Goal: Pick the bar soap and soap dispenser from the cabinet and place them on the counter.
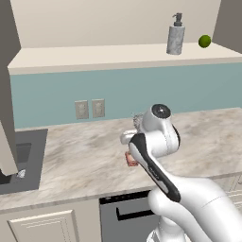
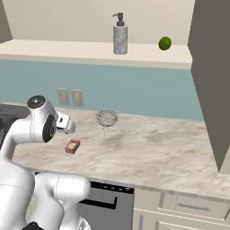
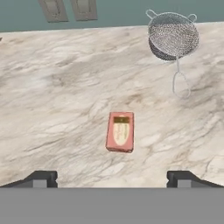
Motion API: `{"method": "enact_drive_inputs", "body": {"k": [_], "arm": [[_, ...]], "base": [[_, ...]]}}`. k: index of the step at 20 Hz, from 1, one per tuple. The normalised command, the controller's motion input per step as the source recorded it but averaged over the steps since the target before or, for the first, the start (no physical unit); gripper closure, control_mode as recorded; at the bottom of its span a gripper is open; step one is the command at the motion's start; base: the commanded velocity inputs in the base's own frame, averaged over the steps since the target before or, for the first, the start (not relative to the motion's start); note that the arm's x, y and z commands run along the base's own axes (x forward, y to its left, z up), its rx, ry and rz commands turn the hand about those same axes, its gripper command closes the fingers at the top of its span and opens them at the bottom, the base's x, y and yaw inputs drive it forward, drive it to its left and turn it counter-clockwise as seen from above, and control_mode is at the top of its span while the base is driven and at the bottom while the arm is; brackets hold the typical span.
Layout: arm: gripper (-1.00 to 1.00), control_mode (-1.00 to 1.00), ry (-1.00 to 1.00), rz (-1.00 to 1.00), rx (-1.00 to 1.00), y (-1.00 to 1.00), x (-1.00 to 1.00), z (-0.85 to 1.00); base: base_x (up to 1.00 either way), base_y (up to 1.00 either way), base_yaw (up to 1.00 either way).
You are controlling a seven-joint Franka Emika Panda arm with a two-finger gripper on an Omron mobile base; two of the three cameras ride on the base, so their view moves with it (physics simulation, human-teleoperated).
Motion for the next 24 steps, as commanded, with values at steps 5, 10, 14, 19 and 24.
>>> {"method": "enact_drive_inputs", "body": {"k": [5,10,14,19,24], "arm": [[-1.0,-1.0,-0.04,0.07,0.0,0.02,-0.08,0.62],[-1.0,-1.0,-0.09,0.02,0.0,-0.02,-0.18,0.44],[-1.0,-1.0,-0.19,0.05,-0.02,-0.05,-0.28,0.15],[-1.0,-1.0,-0.13,0.04,-0.08,-0.06,-0.35,0.28],[-1.0,-1.0,-0.03,-0.01,-0.07,-0.15,-0.19,0.45]], "base": [[0.0,0.0,0.0],[0.0,0.0,0.0],[0.0,0.0,0.0],[0.0,0.0,0.0],[0.0,0.0,0.0]]}}
